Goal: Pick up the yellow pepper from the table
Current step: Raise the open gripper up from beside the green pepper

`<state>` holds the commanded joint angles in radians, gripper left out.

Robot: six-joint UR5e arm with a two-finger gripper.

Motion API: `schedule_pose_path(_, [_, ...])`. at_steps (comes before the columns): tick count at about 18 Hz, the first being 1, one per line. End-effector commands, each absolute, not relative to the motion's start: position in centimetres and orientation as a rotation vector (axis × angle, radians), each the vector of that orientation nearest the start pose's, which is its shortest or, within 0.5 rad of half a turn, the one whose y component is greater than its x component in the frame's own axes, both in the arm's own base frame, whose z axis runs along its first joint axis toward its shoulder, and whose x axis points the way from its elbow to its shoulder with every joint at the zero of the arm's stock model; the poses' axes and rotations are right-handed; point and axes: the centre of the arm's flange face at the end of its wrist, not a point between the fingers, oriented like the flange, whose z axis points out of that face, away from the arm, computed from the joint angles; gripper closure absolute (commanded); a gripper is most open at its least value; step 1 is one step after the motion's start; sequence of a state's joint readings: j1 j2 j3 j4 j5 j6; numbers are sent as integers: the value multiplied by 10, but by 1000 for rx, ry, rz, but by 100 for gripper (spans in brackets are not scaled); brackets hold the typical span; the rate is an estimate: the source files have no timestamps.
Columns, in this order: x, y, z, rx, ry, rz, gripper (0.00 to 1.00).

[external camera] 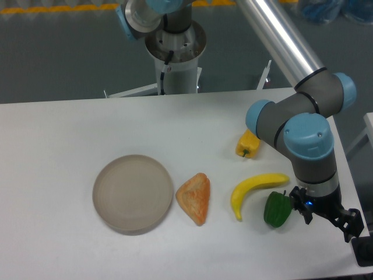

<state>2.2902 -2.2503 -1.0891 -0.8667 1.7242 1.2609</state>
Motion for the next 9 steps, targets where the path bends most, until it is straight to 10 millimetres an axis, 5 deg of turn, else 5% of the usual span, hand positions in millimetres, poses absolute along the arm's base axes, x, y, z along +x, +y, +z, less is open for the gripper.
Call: schedule_pose_path(9, [-419, 659, 387, -2808, 709, 734, 0])
